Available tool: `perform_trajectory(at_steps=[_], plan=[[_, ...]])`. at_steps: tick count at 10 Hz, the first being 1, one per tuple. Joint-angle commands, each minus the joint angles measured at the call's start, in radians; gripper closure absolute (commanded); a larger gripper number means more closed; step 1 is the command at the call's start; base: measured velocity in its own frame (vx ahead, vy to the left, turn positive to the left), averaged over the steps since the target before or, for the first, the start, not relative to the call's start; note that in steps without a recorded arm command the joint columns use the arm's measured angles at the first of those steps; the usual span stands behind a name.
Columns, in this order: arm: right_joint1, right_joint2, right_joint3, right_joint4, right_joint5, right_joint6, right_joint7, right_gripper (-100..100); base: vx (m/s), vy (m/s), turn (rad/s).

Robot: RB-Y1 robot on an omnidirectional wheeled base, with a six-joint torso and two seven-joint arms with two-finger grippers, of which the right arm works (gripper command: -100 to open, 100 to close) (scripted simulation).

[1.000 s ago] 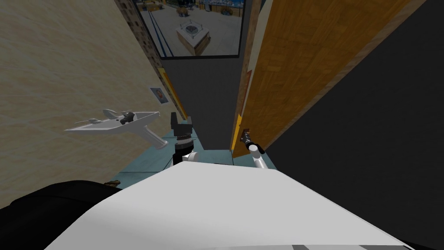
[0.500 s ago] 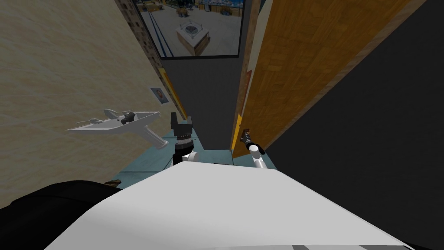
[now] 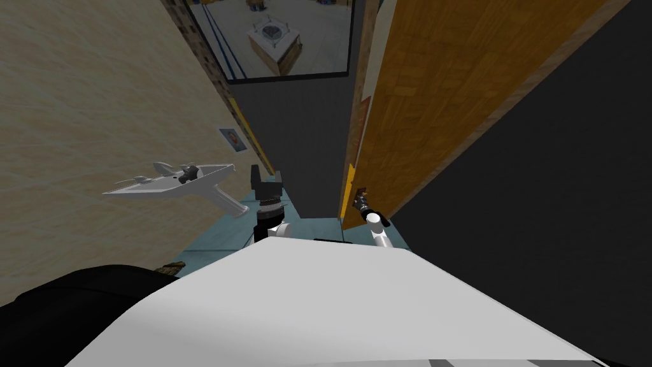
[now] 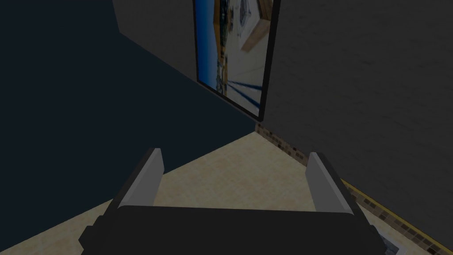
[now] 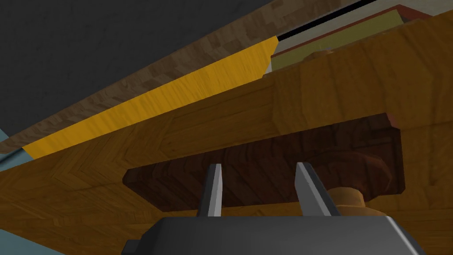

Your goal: Pull the door open

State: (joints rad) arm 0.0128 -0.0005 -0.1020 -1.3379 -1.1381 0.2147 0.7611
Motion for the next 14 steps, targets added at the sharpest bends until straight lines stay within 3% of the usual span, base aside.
perform_trajectory(at_steps=[1,2,3,7,8,10,11,13,14], plan=[[0.013,-0.02,-0.006,0.01,-0.049,0.026,-0.014,100,-0.059,0.005,-0.013],[0.013,-0.02,-0.006,0.01,-0.048,0.026,-0.014,100,-0.021,-0.014,-0.006],[0.02,-0.02,-0.016,-0.001,-0.069,0.053,-0.032,-100,-0.012,-0.007,-0.009],[0.039,-0.045,-0.018,-0.011,-0.184,0.101,-0.059,-100,-0.033,0.007,-0.012],[0.039,-0.045,-0.018,-0.011,-0.192,0.101,-0.059,-100,-0.028,-0.001,-0.004],[0.052,-0.06,-0.02,-0.017,-0.262,0.134,-0.078,-100,-0.025,-0.006,-0.013],[0.052,-0.06,-0.02,-0.017,-0.275,0.134,-0.078,-100,-0.02,-0.007,-0.006],[0.067,-0.077,-0.022,-0.024,-0.344,0.171,-0.099,-100,-0.024,-0.01,-0.017],[0.067,-0.077,-0.022,-0.024,-0.368,0.171,-0.099,-100,-0.023,-0.009,-0.005]])
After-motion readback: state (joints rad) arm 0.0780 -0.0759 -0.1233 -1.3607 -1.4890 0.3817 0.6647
